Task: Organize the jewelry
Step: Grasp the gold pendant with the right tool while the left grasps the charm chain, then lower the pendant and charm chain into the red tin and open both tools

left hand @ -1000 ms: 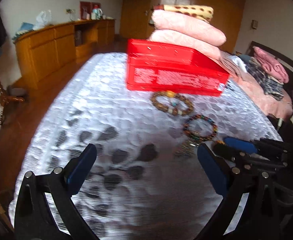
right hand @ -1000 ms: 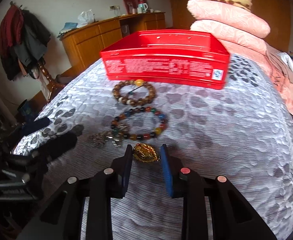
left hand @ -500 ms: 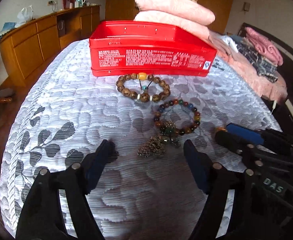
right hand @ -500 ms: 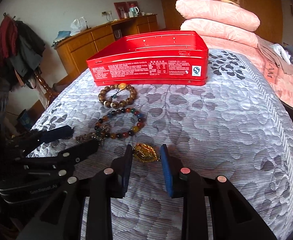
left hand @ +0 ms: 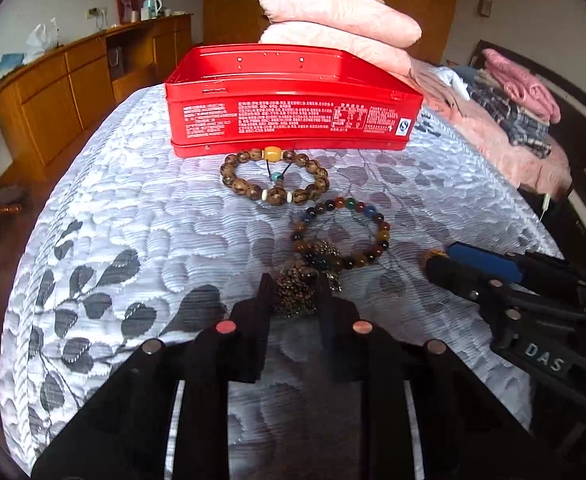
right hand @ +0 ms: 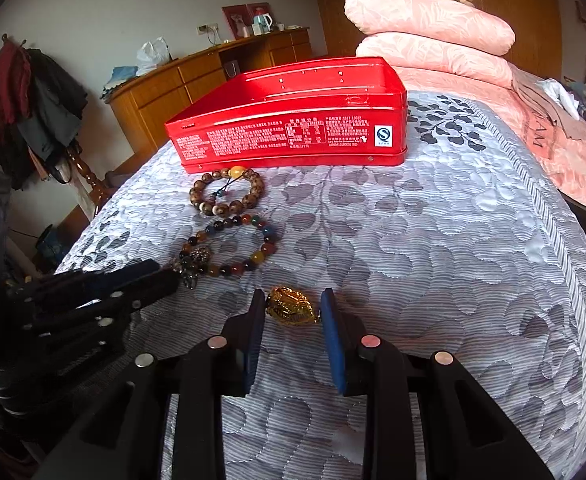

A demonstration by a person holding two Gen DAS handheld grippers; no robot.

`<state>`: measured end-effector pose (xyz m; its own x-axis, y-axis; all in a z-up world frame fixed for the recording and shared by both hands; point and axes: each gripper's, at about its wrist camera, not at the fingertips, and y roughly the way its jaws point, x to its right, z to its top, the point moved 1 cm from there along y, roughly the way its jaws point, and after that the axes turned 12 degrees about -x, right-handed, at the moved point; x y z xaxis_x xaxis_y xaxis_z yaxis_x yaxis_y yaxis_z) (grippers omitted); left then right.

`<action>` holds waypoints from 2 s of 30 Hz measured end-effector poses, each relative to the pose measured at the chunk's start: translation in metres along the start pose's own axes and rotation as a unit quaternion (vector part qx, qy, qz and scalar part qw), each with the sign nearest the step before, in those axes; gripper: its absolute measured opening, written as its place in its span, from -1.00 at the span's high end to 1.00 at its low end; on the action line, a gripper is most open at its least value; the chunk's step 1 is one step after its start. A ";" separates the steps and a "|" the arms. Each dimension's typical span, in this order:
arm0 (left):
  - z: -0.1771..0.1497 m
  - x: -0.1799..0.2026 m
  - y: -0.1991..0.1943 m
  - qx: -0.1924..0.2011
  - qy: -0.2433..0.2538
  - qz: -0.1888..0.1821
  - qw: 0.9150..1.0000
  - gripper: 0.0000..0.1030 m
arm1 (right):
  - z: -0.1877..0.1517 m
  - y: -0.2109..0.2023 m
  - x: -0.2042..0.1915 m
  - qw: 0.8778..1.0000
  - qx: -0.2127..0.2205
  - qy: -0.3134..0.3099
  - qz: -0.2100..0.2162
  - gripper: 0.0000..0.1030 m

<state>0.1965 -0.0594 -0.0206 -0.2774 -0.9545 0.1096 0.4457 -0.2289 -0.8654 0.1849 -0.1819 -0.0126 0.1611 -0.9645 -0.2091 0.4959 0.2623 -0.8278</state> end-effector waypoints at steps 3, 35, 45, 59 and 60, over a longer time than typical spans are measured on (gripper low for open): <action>-0.006 -0.007 -0.009 0.006 -0.012 -0.016 1.000 0.62 | 0.000 0.000 0.000 1.000 0.000 0.000 -0.001 0.45; 0.009 -0.019 -0.062 0.100 -0.021 -0.080 0.992 0.85 | 0.021 -0.022 -0.005 0.999 0.031 -0.006 -0.014 0.45; 0.042 -0.020 -0.065 0.125 -0.019 -0.057 0.990 0.85 | 0.054 -0.042 0.000 0.997 0.068 -0.004 -0.024 0.45; 0.108 -0.021 -0.049 0.136 -0.010 -0.045 0.990 0.85 | 0.134 -0.041 0.007 0.995 0.094 -0.009 -0.027 0.45; 0.113 -0.021 -0.048 0.137 -0.009 -0.046 0.989 0.85 | 0.139 -0.040 0.008 0.995 0.094 -0.008 -0.026 0.45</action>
<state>0.2771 -0.0498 0.0743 -0.3125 -0.9302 0.1924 0.6348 -0.3552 -0.6862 0.2853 -0.1963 0.0908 0.1447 -0.9767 -0.1587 0.6548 0.2147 -0.7247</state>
